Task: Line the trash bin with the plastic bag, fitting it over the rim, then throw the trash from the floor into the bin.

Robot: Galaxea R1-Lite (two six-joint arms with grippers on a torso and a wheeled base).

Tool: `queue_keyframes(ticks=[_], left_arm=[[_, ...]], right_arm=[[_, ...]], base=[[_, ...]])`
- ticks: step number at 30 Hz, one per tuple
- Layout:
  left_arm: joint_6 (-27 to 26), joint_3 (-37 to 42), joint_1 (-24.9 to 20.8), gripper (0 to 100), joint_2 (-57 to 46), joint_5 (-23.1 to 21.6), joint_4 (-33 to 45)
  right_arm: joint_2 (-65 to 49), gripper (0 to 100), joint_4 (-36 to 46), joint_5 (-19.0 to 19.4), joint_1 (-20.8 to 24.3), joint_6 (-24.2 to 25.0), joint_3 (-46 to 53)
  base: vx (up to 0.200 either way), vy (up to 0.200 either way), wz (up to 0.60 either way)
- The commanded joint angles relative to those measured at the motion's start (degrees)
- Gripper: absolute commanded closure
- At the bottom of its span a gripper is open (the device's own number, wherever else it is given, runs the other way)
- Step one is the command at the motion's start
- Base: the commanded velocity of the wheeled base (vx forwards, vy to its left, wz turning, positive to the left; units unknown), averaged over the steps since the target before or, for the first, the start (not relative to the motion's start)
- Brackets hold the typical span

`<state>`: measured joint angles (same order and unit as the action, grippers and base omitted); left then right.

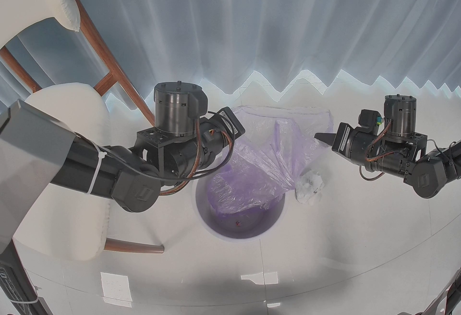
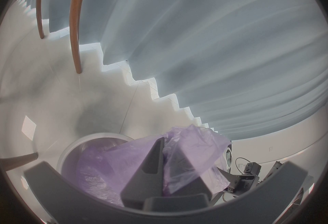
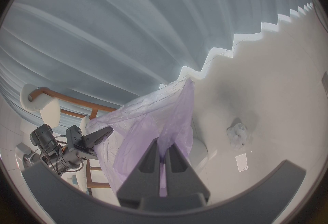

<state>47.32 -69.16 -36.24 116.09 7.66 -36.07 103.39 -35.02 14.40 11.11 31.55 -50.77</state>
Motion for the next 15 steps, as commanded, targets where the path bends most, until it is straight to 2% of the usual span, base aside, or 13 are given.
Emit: queue_keyframes(ticks=[1,9,12,15], left_arm=[[0.1,-0.1,0.3,100,-0.1,0.1,-0.1],[2.5,0.3,2.0,100,-1.7,-1.0,0.9],[0.5,-0.4,4.3,100,-3.5,-2.9,5.8],[-3.7,-0.5,5.6,100,-6.1,-5.6,13.6]], right_arm=[[-1.3,100,0.1,0.0,-0.1,0.0,0.3],[-3.3,100,-0.1,0.0,0.0,0.1,4.7],[-5.1,100,-0.2,2.0,-0.1,1.2,5.7],[-7.9,100,0.2,5.8,-0.9,3.6,7.3]], base=[[0.000,0.000,0.00],[0.000,0.000,0.00],[0.000,0.000,0.00],[0.000,0.000,0.00]])
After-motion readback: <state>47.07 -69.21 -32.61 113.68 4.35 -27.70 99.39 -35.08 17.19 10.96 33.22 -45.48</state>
